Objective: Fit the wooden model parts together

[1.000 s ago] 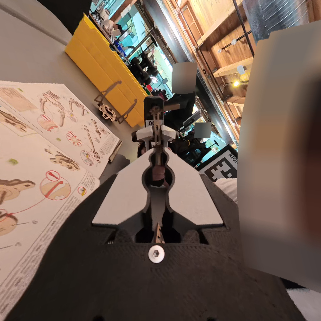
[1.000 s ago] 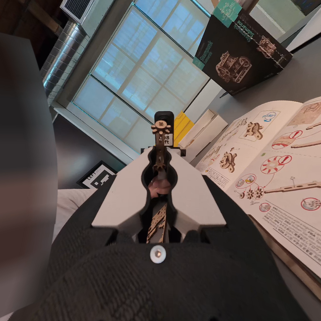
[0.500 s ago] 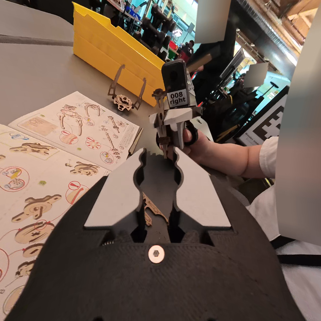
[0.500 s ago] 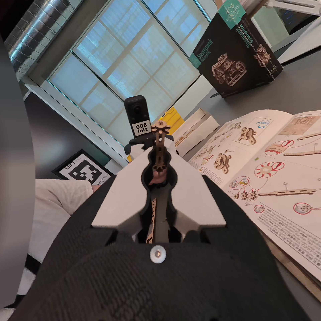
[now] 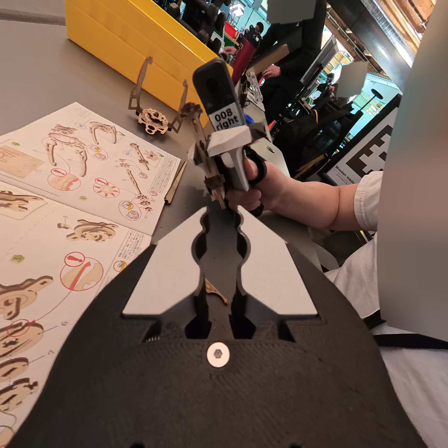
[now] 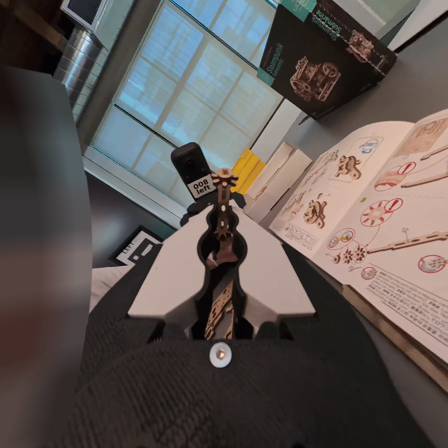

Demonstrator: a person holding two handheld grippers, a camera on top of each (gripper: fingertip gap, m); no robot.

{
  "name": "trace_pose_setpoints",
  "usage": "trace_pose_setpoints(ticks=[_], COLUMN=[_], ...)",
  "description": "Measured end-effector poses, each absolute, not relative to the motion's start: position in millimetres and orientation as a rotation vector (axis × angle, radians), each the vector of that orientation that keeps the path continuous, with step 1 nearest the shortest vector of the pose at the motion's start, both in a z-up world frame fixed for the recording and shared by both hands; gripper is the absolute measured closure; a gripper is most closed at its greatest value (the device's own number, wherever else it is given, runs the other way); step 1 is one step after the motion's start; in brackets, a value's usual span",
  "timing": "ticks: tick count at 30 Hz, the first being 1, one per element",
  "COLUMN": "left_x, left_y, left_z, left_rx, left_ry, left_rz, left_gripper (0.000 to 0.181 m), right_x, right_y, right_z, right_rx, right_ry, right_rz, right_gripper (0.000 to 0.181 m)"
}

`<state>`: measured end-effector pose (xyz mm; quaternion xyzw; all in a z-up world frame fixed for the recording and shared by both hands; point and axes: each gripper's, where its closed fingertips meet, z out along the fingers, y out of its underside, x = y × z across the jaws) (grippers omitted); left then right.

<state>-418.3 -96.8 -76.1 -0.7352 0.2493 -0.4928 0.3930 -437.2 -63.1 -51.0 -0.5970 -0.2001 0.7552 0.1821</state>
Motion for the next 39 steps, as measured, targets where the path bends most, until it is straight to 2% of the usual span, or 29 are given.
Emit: trace_pose_setpoints(ticks=[8, 14, 17, 20, 23, 30, 35, 39], left_x=[-412, -417, -423, -437, -447, -443, -444, -435], left_y=[-105, -100, -97, -90, -87, -100, -102, -116], left_z=[-77, -68, -52, -28, -21, -7, -15, -10], left_rx=[-1.856, -1.819, -1.747, -1.619, -1.575, -1.465, -1.444, -1.389], left_ry=[0.731, 0.64, 0.528, 0.419, 0.449, 0.652, 0.853, 0.931], left_rz=[-1.229, -1.296, -1.443, -1.498, -1.408, -1.241, -0.92, -0.89], left_gripper=[0.165, 0.158, 0.15, 0.13, 0.129, 0.135, 0.138, 0.151], right_x=[-436, -435, -441, -448, -452, -450, -445, -442], right_y=[-63, -70, -86, -101, -112, -121, -125, -139], right_z=[-49, -40, -38, -45, -49, -43, -34, -30], right_rx=[-1.676, -1.616, -1.585, -1.582, -1.569, -1.56, -1.544, -1.515], right_ry=[-0.558, -0.617, -0.768, -0.931, -1.038, -1.038, -1.01, -1.068], right_rz=[2.171, 2.193, 2.144, 2.022, 1.965, 2.114, 2.277, 2.388], right_gripper=[0.175, 0.175, 0.175, 0.175, 0.175, 0.175, 0.175, 0.175])
